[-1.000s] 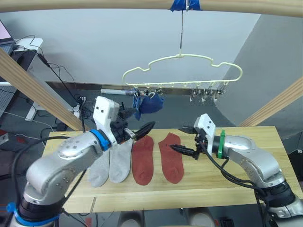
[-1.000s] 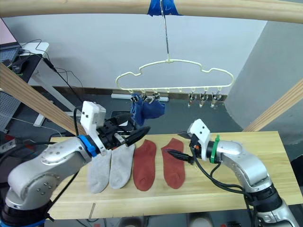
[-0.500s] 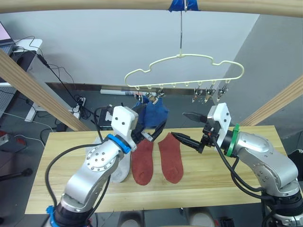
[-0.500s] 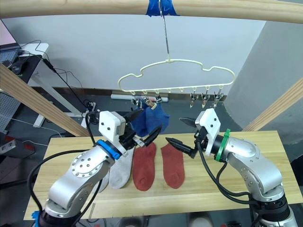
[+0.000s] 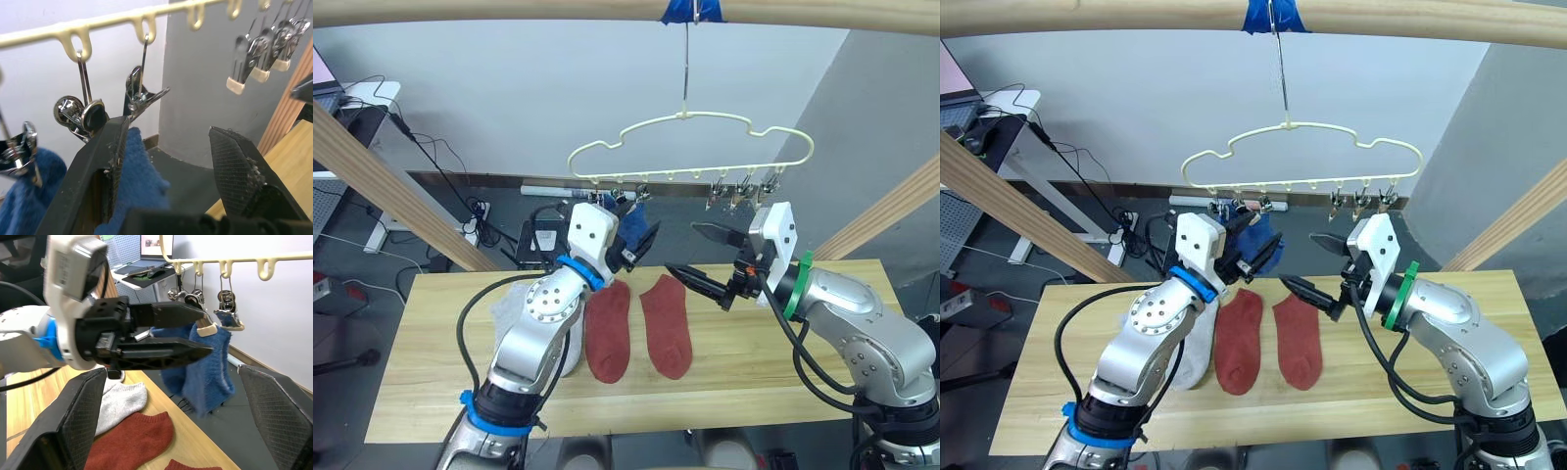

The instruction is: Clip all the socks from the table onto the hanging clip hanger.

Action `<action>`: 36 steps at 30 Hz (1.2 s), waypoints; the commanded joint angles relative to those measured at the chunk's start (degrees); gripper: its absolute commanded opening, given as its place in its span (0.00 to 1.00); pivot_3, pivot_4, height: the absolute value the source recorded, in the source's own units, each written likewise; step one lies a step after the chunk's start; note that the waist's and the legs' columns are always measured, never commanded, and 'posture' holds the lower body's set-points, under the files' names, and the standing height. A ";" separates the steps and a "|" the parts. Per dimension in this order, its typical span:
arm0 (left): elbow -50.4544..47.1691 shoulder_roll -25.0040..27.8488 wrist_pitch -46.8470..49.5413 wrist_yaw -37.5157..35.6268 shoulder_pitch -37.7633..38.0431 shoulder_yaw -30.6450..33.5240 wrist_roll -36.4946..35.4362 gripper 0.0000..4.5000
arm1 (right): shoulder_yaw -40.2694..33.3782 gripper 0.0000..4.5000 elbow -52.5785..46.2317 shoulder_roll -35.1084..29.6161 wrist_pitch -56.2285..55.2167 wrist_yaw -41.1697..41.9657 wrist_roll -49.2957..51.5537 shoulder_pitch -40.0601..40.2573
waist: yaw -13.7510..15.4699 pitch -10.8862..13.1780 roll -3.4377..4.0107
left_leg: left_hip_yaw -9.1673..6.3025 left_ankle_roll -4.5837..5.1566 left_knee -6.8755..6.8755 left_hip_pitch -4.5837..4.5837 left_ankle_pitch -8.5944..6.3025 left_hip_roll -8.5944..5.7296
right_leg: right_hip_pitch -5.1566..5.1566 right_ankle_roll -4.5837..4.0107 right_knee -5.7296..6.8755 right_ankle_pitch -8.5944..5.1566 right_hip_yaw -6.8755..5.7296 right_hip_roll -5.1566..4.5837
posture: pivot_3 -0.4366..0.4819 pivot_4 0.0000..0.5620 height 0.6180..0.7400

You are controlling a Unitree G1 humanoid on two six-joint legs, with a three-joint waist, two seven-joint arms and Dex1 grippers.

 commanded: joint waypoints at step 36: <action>10.40 -3.45 -12.89 -0.17 -7.13 3.71 11.85 0.63 | -0.04 1.00 -2.65 0.03 -0.97 -2.95 -0.02 0.38 | -0.97 -0.01 0.00 | -0.01 -0.03 0.05 0.01 0.03 0.00 | 0.02 0.02 0.02 0.03 -0.01 0.00 | 0.31 0.47 1.00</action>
